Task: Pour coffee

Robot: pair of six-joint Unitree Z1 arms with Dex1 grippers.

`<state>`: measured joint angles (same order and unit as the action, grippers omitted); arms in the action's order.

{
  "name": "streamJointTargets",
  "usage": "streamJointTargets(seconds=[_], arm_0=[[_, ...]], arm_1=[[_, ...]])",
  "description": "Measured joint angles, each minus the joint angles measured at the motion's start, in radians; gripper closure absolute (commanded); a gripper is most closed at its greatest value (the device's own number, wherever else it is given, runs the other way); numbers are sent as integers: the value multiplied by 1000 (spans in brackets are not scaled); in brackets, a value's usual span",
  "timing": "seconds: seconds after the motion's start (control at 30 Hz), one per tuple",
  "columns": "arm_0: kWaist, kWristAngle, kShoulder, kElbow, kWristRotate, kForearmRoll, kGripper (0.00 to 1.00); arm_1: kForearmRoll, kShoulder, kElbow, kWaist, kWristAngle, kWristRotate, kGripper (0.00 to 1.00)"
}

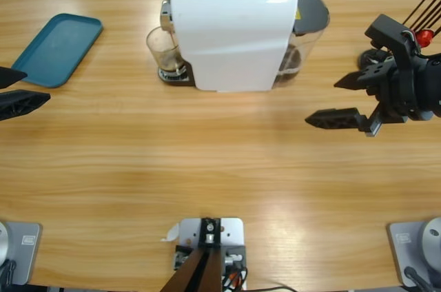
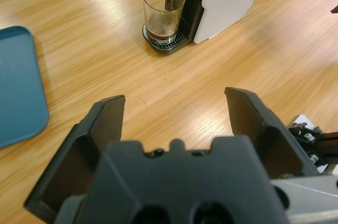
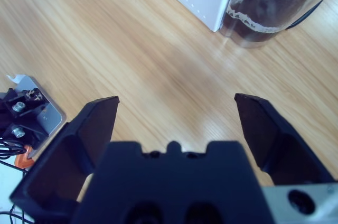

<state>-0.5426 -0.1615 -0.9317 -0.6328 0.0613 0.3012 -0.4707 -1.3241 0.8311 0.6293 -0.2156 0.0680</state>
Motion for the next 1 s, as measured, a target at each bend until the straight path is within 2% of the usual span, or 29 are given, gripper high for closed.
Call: streamJointTargets(seconds=[1.0], arm_0=[[0,0,-8,0,0,0,170]], arm_1=[[0,-8,0,0,0,0,0]])
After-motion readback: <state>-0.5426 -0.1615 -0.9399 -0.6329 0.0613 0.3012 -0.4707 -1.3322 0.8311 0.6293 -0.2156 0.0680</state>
